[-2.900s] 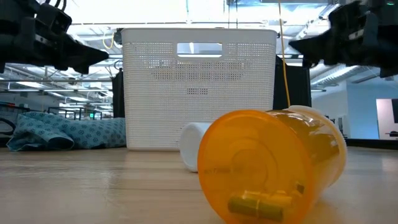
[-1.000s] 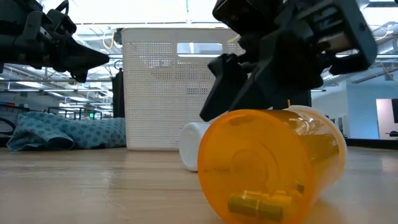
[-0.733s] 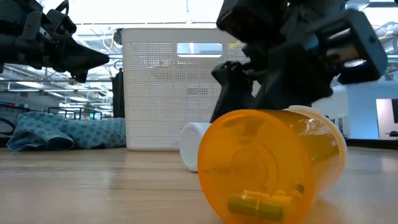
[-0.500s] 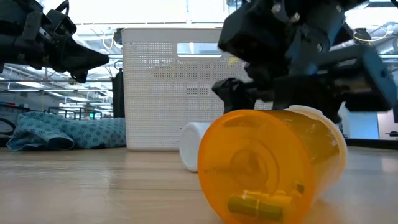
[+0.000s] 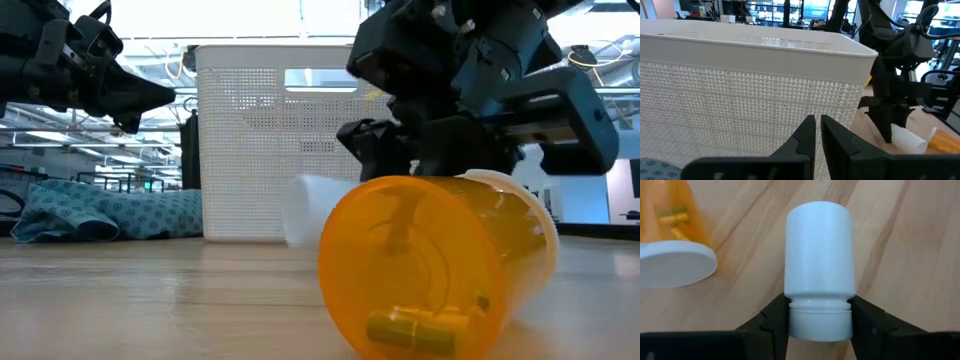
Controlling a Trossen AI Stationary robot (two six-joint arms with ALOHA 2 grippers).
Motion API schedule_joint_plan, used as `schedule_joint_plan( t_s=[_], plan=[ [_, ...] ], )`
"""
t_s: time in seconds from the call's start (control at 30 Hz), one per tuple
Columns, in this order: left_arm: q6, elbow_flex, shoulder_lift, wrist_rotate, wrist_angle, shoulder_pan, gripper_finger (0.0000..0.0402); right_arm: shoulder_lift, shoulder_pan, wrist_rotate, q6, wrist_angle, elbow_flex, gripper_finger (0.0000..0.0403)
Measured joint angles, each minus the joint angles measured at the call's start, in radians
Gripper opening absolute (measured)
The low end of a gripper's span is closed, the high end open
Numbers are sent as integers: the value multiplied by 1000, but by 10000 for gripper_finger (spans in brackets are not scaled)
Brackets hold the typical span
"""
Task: Pick & place medical supplies in basket/bin
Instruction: Put the white pill bottle into the white container
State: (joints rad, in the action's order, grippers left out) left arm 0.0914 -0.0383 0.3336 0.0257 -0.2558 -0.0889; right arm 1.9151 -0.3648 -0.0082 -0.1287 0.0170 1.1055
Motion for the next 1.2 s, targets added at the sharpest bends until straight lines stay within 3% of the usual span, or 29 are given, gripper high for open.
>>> schedule_joint_plan(
  t_s=[0.3,0.73,0.97,1.2],
  plan=[
    [4,0,0,0,7,0,33,-157,19,8,-7,-35,-1,159],
    [36,0,0,0,21,0,33,-680,4,4,-100,-179,-19,148],
    [-5,0,0,-1,21,0,33,-990,79,34,-143,-131,-222,148],
    [-7,0,0,-1,21,0,33,-1255,109,-65,-95,47,-517,148]
  ],
)
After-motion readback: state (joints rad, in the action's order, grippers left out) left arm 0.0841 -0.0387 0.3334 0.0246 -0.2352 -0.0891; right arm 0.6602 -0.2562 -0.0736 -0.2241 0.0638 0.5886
